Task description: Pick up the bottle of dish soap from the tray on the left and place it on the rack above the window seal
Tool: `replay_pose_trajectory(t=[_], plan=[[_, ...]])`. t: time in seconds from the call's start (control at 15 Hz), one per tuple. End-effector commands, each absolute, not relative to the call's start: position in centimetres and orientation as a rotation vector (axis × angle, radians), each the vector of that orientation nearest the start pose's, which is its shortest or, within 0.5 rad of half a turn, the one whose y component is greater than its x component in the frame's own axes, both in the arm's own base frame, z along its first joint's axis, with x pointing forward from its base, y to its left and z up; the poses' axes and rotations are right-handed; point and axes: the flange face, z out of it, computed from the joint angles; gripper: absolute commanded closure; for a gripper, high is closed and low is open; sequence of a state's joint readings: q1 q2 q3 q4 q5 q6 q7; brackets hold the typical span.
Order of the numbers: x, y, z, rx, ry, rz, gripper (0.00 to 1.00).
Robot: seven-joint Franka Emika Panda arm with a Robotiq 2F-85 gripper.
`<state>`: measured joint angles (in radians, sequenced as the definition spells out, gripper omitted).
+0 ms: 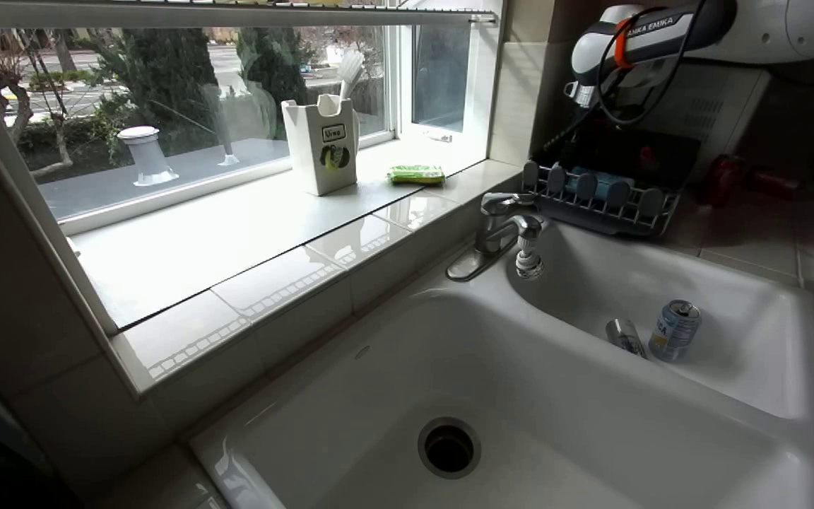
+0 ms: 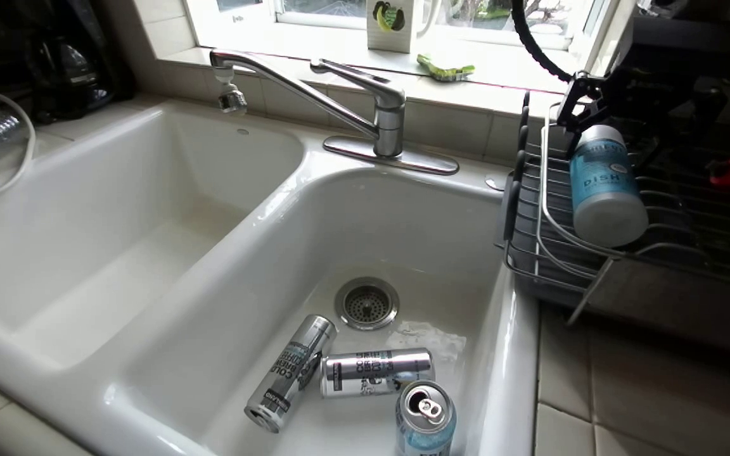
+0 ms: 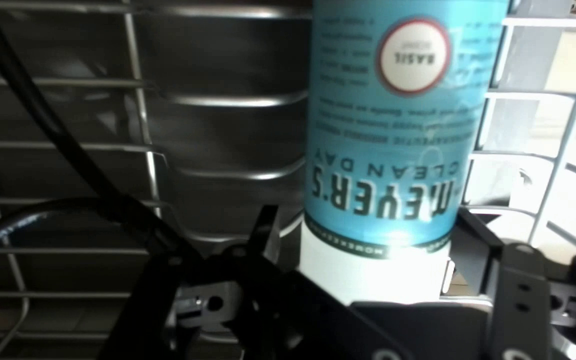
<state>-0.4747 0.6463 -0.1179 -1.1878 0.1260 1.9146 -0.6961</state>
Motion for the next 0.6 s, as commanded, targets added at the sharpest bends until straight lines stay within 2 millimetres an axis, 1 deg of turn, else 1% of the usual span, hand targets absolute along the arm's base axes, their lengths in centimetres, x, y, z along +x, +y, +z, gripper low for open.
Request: replay_pose_trajectory(t=[0.0, 0.07, 0.13, 0.27, 0.33, 0.53], plan=[[63.8, -39.4, 41.7, -3.121, -0.167, -0.165, 0.48], [63.8, -39.4, 41.8, -3.120, -0.166, -0.170, 0.55], [63.9, -39.3, 42.0, -3.118, -0.171, -0.173, 0.58], [63.7, -39.3, 42.0, -3.113, -0.175, -0.182, 0.61], [63.4, -39.4, 42.3, -3.115, -0.178, -0.196, 0.63], [62.7, -39.5, 43.4, -3.117, -0.173, -0.236, 0.63]])
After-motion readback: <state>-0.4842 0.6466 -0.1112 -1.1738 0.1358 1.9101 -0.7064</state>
